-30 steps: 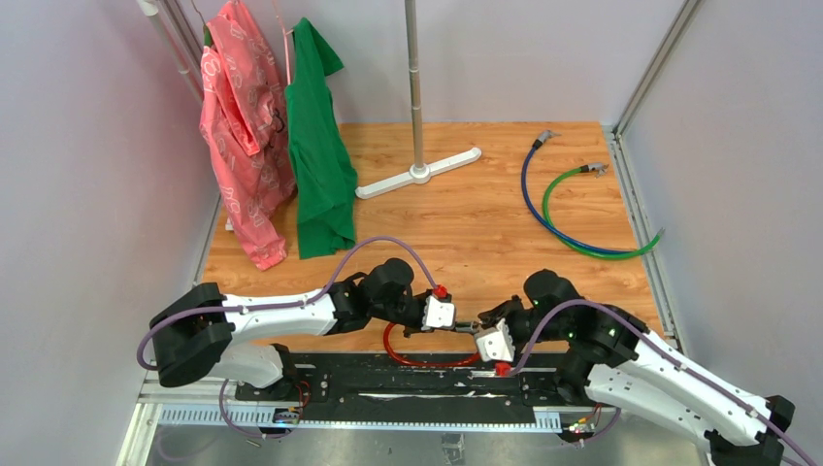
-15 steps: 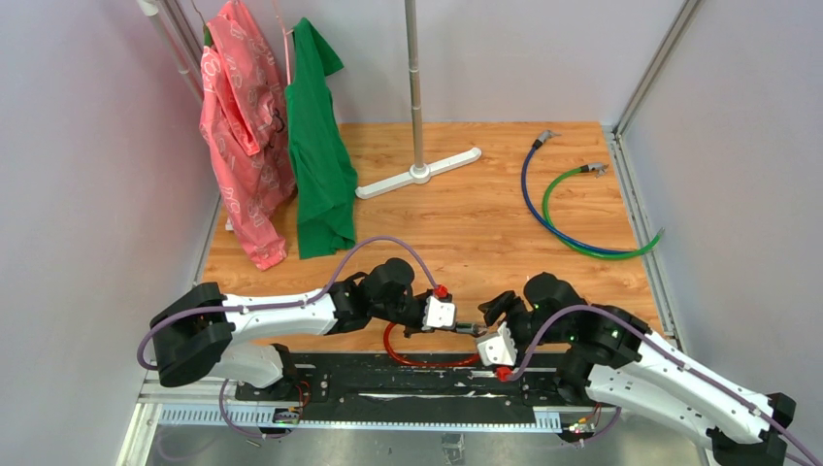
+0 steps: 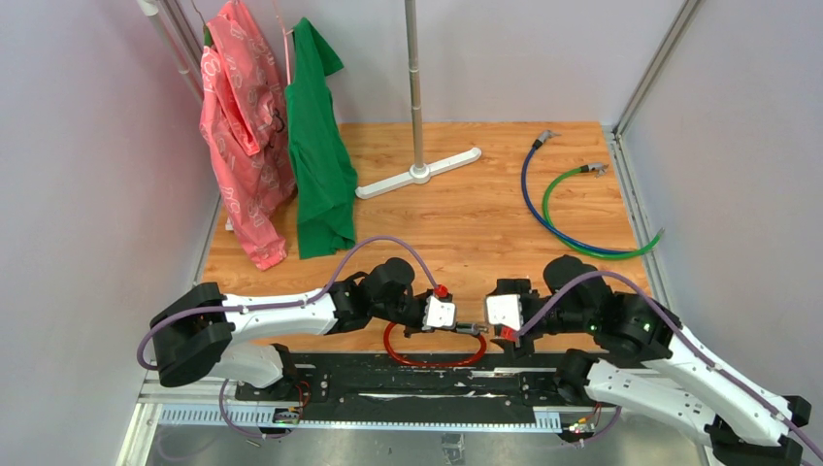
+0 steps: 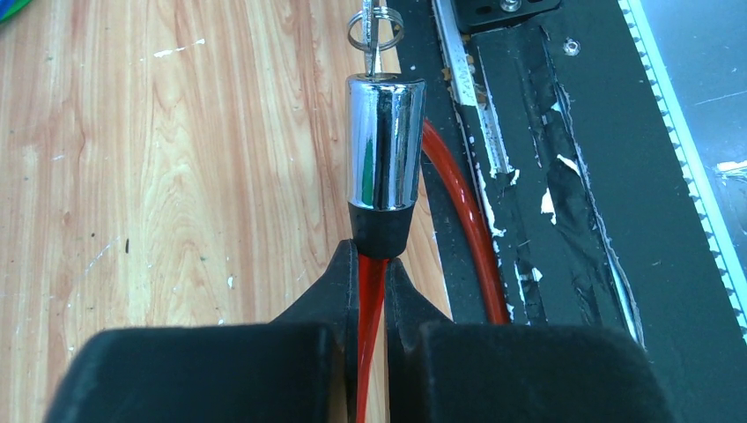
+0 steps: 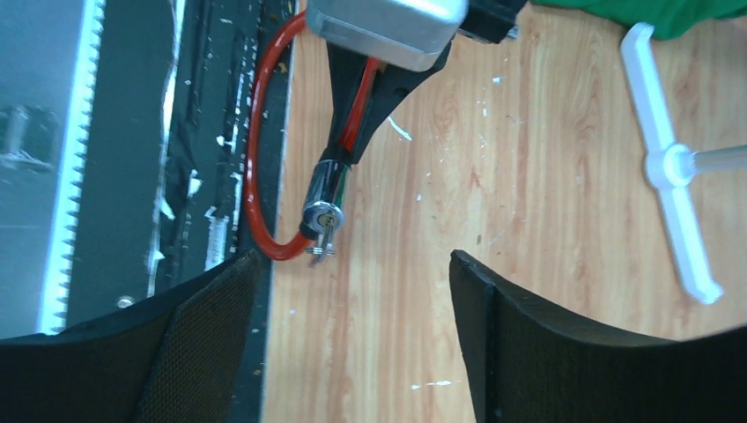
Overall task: Lock with the key
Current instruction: Lock the lock.
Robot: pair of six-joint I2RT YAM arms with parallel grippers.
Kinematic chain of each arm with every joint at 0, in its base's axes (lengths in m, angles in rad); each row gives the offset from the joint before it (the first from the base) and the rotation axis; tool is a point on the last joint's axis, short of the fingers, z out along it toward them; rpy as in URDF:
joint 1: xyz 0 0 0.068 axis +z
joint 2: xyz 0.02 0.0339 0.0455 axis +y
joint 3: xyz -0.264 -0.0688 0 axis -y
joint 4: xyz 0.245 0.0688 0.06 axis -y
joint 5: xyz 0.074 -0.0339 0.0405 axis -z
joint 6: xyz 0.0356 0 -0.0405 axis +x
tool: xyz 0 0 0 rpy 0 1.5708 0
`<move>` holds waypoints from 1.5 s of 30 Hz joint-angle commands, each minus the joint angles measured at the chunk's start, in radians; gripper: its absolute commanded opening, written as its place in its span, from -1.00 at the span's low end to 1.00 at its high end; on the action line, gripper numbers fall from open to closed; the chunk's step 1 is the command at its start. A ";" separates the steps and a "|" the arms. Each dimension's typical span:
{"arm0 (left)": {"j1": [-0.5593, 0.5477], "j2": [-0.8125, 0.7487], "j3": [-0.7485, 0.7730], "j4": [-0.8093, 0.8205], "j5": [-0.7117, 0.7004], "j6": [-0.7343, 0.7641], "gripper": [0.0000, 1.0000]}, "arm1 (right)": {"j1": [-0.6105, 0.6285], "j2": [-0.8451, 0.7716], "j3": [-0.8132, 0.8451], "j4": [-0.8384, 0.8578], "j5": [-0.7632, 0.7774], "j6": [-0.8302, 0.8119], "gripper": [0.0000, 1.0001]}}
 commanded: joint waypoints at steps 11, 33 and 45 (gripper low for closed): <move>-0.017 0.022 -0.024 -0.158 0.064 -0.008 -1.00 | -0.031 0.218 0.257 -0.172 0.166 0.771 0.12; -0.017 0.016 -0.036 -0.154 0.065 -0.010 -1.00 | -0.012 0.105 -0.080 0.095 0.205 0.909 -0.28; -0.016 0.022 -0.025 -0.158 0.065 -0.009 -1.00 | 0.023 0.104 -0.084 0.082 0.199 0.904 -0.42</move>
